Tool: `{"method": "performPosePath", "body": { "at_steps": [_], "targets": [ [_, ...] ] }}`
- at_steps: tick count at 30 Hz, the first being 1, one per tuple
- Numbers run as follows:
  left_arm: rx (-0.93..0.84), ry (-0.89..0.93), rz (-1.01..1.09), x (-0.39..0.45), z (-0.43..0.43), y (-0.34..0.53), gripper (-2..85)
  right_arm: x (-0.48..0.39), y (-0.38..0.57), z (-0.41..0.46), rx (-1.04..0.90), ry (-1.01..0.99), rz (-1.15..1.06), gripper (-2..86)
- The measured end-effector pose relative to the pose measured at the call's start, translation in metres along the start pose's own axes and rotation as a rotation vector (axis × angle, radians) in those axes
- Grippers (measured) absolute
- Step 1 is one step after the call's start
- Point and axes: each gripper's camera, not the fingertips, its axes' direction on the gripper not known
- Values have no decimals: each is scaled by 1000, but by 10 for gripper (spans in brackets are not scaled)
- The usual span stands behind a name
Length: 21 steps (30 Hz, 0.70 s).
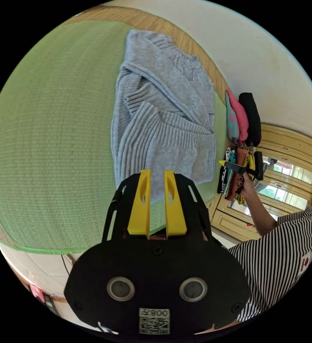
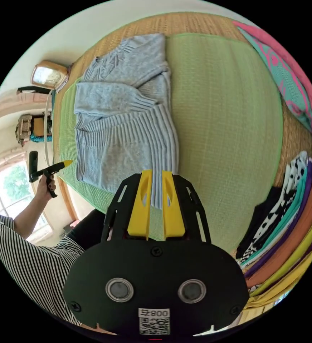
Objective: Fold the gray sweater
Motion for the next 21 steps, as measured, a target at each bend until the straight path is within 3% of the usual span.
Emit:
{"method": "performPosePath", "body": {
  "at_steps": [6,21],
  "targets": [
    [-88,-207,76,23,43,-34,48,-34,-28,41,-38,156,-63,59],
    [54,-70,84,36,21,9,10,-42,15,32,95,24,-69,6]
  ]
}}
